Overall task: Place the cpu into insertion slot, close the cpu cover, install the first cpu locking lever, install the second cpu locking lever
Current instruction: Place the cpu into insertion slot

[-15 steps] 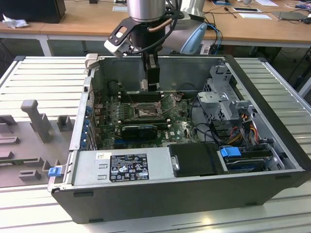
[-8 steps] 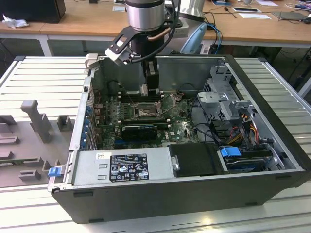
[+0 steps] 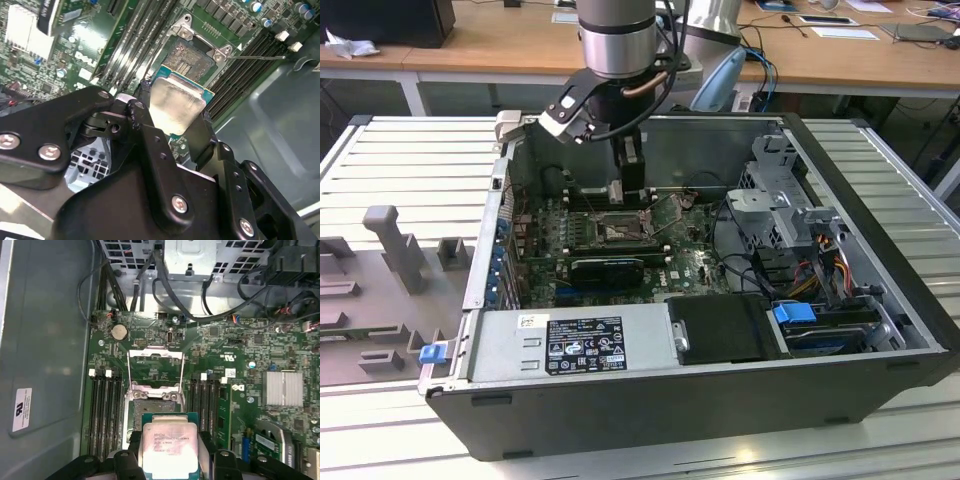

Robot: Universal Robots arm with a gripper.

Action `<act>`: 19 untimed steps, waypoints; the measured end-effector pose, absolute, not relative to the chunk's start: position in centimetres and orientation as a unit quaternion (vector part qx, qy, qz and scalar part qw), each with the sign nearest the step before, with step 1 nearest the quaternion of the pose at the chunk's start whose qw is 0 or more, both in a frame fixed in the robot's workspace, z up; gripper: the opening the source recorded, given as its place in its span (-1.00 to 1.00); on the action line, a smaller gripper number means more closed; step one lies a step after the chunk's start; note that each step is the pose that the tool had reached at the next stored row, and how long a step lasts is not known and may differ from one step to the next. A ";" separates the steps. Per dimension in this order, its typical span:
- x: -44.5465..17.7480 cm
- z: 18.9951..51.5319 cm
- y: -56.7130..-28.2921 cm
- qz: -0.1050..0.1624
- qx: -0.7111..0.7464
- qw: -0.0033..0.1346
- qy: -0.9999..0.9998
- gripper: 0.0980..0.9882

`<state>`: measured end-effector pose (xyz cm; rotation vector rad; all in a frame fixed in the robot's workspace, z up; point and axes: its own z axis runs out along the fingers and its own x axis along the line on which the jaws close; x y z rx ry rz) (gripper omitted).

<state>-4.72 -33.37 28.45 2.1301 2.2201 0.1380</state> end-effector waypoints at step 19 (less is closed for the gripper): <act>-4.7 24.4 -32.6 0.044 0.701 0.032 0.711 -0.04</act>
